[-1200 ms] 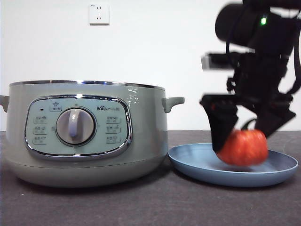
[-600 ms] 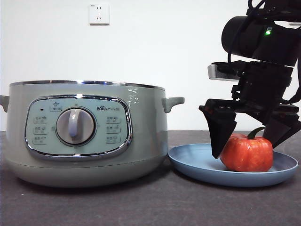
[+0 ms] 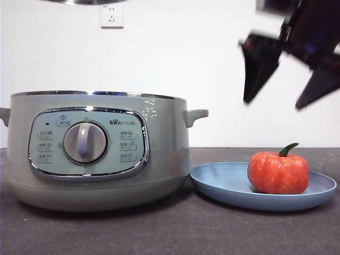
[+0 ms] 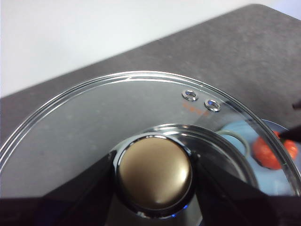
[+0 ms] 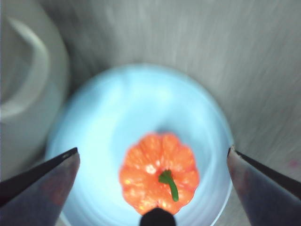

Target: Take the pumpkin out from the steamer,put the pumpkin in the blue plate,close the lid

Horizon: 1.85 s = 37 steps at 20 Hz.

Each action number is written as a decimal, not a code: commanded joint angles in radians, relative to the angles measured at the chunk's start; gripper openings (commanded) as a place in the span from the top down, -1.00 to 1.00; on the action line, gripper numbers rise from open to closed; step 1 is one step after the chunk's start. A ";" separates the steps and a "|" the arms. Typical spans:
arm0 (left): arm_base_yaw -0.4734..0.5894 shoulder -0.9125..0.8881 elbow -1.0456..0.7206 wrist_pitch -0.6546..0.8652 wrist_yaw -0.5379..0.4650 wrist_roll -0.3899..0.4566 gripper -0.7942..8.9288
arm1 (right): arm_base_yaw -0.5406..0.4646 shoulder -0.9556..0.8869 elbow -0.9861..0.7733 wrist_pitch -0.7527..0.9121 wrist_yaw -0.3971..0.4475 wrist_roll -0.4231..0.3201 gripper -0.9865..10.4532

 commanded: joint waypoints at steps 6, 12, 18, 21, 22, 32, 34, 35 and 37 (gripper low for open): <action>-0.021 0.126 0.008 0.106 0.013 -0.025 0.85 | 0.002 -0.246 -0.007 0.000 0.003 0.023 -0.21; -0.065 0.155 -0.166 0.290 0.003 -0.061 0.85 | 0.002 -0.326 -0.007 -0.001 0.054 0.022 -0.21; -0.066 0.158 -0.301 0.424 0.003 -0.086 0.85 | 0.002 -0.356 -0.007 -0.004 0.051 0.027 -0.21; -0.066 0.161 -0.340 0.475 0.003 -0.103 0.85 | 0.002 -0.358 -0.007 -0.024 0.051 0.032 -0.21; -0.065 0.165 -0.343 0.478 0.003 -0.104 0.85 | 0.002 -0.358 -0.007 -0.030 0.051 0.032 -0.21; -0.065 0.256 -0.343 0.492 0.004 -0.104 0.85 | 0.002 -0.360 -0.007 -0.031 0.051 0.032 -0.21; -0.065 0.261 -0.343 0.474 0.004 -0.104 0.85 | 0.002 -0.360 -0.007 -0.031 0.051 0.032 -0.21; -0.065 0.261 -0.343 0.462 0.004 -0.104 0.85 | 0.002 -0.360 -0.007 -0.030 0.051 0.032 -0.21; -0.064 0.261 -0.343 0.433 0.003 -0.103 0.85 | 0.002 -0.360 -0.007 -0.030 0.051 0.032 -0.21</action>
